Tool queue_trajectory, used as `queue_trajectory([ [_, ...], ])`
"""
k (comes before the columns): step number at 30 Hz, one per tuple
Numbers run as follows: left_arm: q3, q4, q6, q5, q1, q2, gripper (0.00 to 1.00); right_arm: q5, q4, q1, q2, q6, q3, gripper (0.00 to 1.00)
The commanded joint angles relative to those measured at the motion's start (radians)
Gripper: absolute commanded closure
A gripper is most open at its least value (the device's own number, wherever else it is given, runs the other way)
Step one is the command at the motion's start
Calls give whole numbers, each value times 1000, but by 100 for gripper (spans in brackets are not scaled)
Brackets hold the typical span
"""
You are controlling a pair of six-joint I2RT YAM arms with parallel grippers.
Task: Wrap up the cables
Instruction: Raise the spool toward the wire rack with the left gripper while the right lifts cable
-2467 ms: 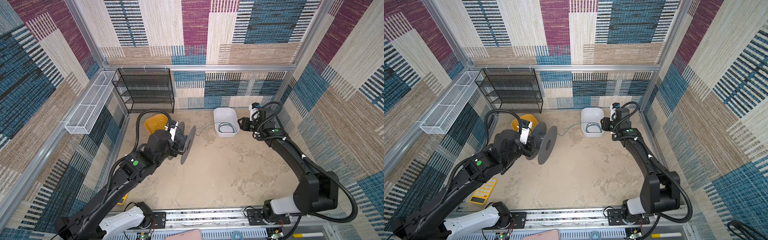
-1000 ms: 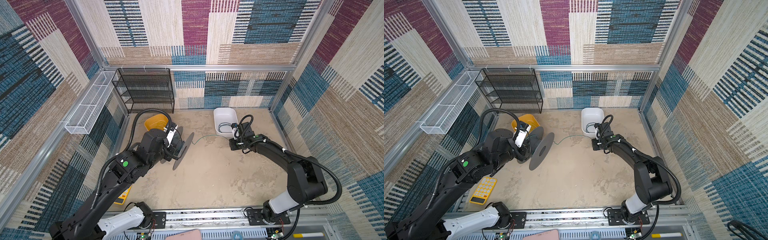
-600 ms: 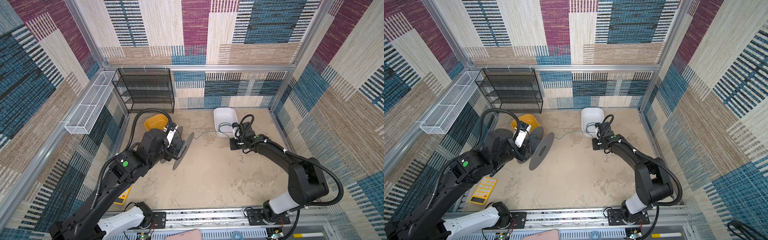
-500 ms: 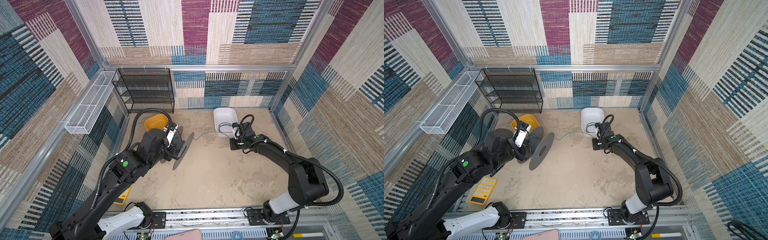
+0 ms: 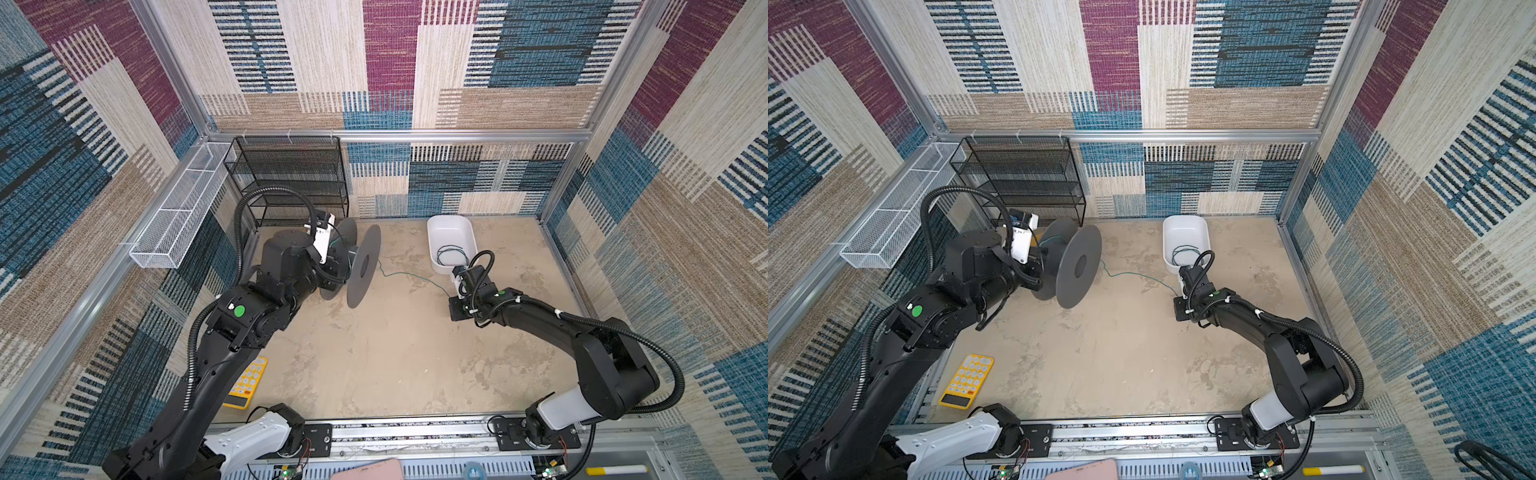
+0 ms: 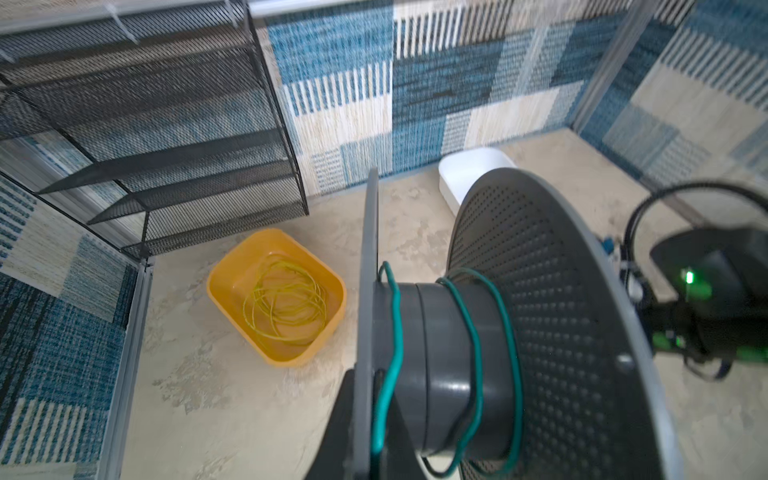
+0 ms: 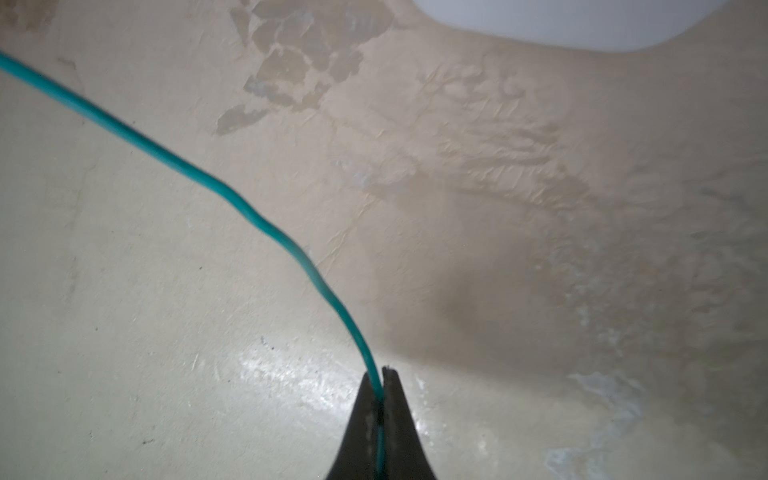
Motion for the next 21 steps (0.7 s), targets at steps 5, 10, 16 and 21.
queue_trajectory([
  [5,82,377,-183,-141,22,137,100,87,107,193,-91,112,-13,100],
  [10,127,552,-162,-322,10,273,100,194,81,351,-184,136,24,100],
  [16,232,724,68,-530,-15,452,100,311,19,473,-359,135,71,100],
  [21,318,831,269,-600,-27,573,100,364,-20,499,-459,102,152,100],
])
